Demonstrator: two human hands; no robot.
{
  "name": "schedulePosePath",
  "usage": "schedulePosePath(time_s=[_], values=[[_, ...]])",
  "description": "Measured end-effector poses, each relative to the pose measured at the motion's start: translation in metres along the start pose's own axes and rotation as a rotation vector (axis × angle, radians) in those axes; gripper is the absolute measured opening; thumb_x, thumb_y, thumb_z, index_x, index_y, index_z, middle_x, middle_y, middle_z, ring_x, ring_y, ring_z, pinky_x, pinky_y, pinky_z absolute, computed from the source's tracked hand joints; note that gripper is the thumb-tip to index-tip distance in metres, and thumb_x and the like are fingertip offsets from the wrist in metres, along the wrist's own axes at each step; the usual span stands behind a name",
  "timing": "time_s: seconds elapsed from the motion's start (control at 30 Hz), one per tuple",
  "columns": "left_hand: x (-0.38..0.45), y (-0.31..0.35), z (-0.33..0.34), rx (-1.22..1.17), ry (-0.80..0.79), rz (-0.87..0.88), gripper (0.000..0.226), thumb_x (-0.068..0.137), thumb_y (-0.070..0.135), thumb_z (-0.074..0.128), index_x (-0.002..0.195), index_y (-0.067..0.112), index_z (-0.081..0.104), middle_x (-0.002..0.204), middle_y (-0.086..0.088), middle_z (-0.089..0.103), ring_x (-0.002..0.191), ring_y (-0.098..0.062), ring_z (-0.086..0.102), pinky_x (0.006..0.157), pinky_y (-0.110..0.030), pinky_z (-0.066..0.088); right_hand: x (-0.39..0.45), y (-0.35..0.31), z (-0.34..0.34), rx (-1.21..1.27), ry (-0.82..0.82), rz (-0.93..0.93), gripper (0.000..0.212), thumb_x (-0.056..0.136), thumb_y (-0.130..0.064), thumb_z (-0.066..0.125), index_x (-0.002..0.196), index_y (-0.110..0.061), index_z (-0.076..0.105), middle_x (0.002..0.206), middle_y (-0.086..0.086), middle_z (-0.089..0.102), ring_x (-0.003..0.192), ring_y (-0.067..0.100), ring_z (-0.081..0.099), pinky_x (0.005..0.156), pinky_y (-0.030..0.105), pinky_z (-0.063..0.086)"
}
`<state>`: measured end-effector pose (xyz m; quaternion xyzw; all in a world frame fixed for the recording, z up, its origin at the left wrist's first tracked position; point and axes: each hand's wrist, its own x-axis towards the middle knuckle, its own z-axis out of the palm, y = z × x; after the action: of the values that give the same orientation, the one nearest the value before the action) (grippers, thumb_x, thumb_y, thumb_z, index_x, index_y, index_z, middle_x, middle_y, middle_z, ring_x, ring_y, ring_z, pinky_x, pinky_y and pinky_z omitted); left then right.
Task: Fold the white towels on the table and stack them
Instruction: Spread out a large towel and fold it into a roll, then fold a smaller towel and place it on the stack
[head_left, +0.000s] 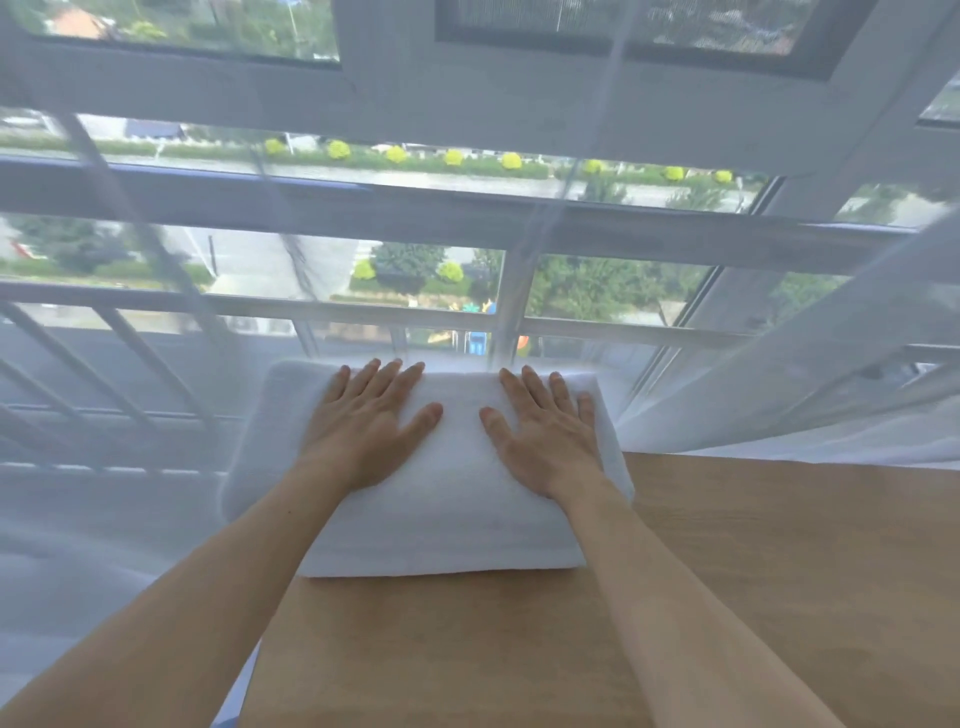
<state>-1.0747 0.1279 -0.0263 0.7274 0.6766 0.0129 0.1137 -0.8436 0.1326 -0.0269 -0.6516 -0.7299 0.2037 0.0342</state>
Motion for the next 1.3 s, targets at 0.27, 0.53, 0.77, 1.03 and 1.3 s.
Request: schedulePosePath(time_s=[0.27,0.53,0.77,1.03,1.3], values=[[-0.016,0.021,-0.014,-0.022,0.076,0.023,0.074,0.096,0.066,0.020,0.160,0.029,0.016,0.169,0.003,0.013,0.156,-0.015,0.004,0.126,-0.039,-0.002,-0.027,-0.006,-0.016,0.064,0.079,-0.031,0.063,0.101,-0.060,0.020,0.159,-0.036,0.013,0.169,-0.010,0.003,0.155,0.017,-0.006,0.124,0.045,-0.008],[-0.081,0.120,-0.011,-0.114,0.088,0.262,0.065,0.104,0.056,0.023,0.159,0.022,0.025,0.168,0.001,0.016,0.156,-0.015,0.003,0.125,-0.035,-0.001,-0.123,0.037,-0.044,0.183,0.219,-0.034,0.055,0.105,-0.043,0.028,0.157,-0.028,0.024,0.168,-0.003,0.012,0.155,0.016,0.002,0.125,0.040,0.001],[-0.145,0.265,0.030,-0.165,-0.028,0.431,0.058,0.107,0.048,0.029,0.158,0.022,0.027,0.166,0.002,0.023,0.155,-0.013,0.011,0.122,-0.030,0.004,-0.240,0.174,-0.068,0.187,0.198,0.141,0.053,0.105,-0.036,0.031,0.157,-0.027,0.026,0.167,-0.002,0.016,0.154,0.017,0.009,0.122,0.036,0.004],[-0.214,0.482,0.081,-0.091,-0.148,0.588,0.061,0.106,0.053,0.026,0.158,0.020,0.026,0.166,0.000,0.024,0.154,-0.017,0.015,0.123,-0.034,0.009,-0.373,0.343,-0.077,0.167,0.197,0.281,0.055,0.105,-0.042,0.030,0.158,-0.027,0.026,0.167,0.000,0.019,0.154,0.019,0.014,0.124,0.043,0.010],[-0.236,0.613,0.104,-0.047,-0.166,0.606,0.065,0.105,0.057,0.026,0.157,0.019,0.029,0.165,-0.002,0.027,0.154,-0.019,0.017,0.123,-0.035,0.012,-0.432,0.460,-0.104,0.186,0.156,0.333,0.058,0.105,-0.049,0.024,0.159,-0.028,0.021,0.168,0.001,0.016,0.155,0.019,0.009,0.125,0.043,0.005]])
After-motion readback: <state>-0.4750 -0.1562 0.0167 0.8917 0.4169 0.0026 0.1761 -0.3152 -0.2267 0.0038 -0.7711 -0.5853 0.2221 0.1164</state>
